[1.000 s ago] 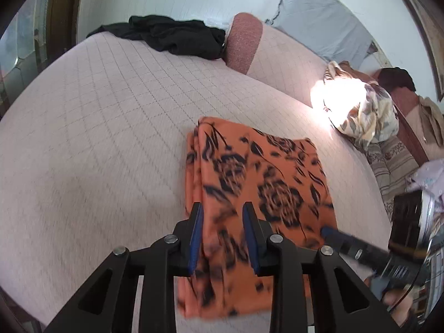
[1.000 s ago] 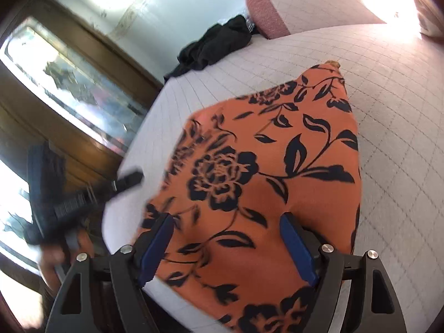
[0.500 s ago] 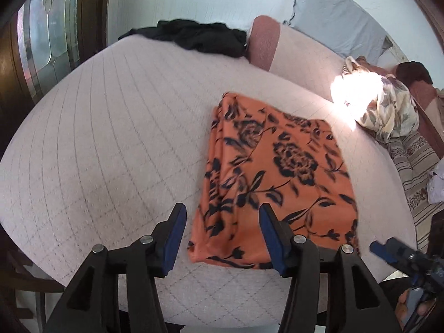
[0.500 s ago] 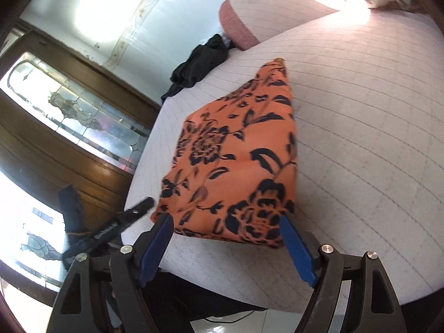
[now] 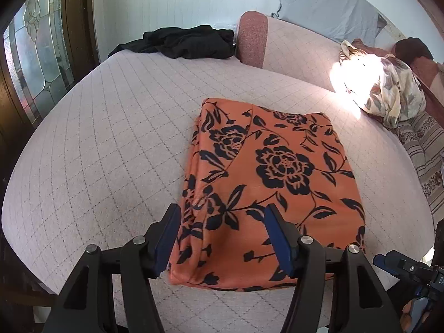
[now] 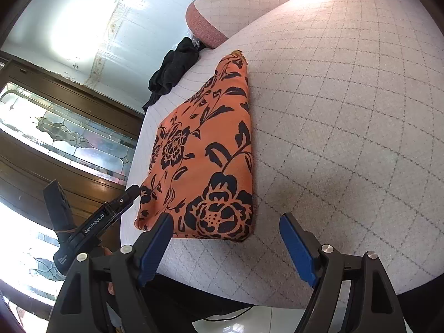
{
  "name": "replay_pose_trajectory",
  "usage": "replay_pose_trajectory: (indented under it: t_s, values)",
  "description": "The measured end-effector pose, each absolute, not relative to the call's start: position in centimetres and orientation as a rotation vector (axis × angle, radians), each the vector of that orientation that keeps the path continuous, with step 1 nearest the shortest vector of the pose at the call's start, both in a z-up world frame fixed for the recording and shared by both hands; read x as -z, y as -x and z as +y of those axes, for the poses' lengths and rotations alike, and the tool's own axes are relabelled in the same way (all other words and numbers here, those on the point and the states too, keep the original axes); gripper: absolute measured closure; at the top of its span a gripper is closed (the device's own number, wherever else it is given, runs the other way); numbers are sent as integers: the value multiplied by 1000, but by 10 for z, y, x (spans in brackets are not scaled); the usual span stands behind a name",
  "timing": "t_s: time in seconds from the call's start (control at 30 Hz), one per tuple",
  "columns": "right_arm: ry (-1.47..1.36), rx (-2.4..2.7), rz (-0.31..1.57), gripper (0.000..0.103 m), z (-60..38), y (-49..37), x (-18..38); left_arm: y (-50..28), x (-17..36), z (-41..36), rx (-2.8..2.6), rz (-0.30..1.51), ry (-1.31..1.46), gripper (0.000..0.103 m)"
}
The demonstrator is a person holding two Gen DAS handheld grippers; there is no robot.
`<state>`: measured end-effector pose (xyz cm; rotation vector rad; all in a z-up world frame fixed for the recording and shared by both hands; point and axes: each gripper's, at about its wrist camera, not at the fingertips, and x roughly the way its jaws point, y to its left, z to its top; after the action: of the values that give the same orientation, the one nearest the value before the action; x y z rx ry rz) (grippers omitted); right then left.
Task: Fold small clothes
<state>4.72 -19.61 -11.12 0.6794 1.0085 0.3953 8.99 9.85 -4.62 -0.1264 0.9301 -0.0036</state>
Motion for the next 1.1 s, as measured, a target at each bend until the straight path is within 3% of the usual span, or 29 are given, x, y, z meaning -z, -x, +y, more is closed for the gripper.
replay_pose_trajectory:
  t_s: [0.13, 0.37, 0.57, 0.7, 0.73, 0.77, 0.8, 0.9, 1.1]
  values:
    - [-672, -381, 1016, 21, -192, -53, 113, -92, 49, 111, 6, 941, 147, 37]
    - [-650, -370, 1000, 15, -194, -87, 103, -104, 48, 175, 108, 912, 439, 21]
    - [-724, -390, 1047, 13, -189, -159, 117, -141, 94, 192, 219, 1094, 495, 21]
    - [-726, -419, 1118, 13, -174, -186, 139, -144, 100, 179, 251, 1084, 431, 21]
    - [-704, -426, 1107, 17, -171, -188, 138, -145, 101, 178, 255, 1088, 432, 23]
    - [-668, -430, 1101, 26, -167, -190, 137, -147, 103, 176, 272, 1092, 428, 41]
    - [-646, -440, 1121, 57, -161, -192, 139, -149, 104, 174, 344, 1109, 440, 55]
    - [-618, -445, 1135, 67, -154, -195, 138, -148, 96, 169, 350, 1096, 412, 69]
    - [-508, -495, 1030, 71, -159, -190, 83, -136, 49, 152, 367, 978, 402, 73]
